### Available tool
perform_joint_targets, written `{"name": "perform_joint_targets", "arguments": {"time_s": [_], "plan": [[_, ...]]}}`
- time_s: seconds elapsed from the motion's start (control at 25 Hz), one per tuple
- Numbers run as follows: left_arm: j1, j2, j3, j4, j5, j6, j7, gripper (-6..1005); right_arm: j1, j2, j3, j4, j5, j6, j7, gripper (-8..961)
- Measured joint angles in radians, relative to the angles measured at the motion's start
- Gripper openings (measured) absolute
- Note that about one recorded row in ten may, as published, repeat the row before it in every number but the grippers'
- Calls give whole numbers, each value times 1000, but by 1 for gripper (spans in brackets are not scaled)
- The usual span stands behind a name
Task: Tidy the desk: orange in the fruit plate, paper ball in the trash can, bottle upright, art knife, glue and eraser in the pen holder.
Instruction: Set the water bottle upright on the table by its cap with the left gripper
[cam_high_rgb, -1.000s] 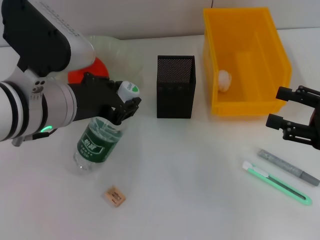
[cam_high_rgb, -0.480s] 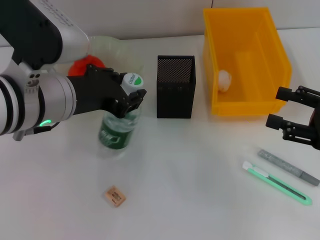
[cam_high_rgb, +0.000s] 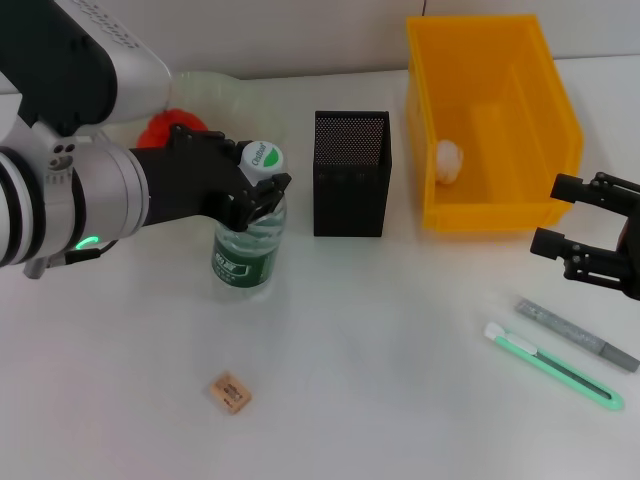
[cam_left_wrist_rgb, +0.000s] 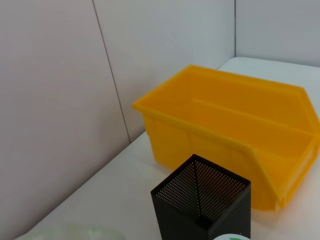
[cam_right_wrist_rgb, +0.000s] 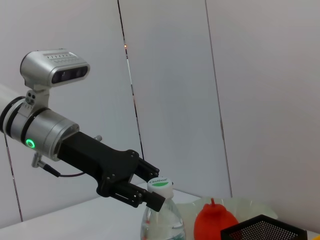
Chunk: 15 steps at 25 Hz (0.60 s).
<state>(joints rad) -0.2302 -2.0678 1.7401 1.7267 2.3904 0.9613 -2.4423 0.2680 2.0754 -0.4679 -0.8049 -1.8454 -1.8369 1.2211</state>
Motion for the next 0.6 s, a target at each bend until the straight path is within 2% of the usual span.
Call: {"name": "perform_joint_targets", "arguments": {"time_s": [0.2, 0.44, 0.6], "plan": [[0, -1, -22, -10, -44, 0, 37, 450, 2, 0, 0, 4, 0, 3, 0, 753], [3, 0, -102, -68, -228, 8, 165, 455, 2, 0, 0, 6, 0, 4, -1, 753], [5, 0, -121, -88, -273, 10, 202, 459, 1, 0, 0, 6, 0, 4, -1, 753]]}}
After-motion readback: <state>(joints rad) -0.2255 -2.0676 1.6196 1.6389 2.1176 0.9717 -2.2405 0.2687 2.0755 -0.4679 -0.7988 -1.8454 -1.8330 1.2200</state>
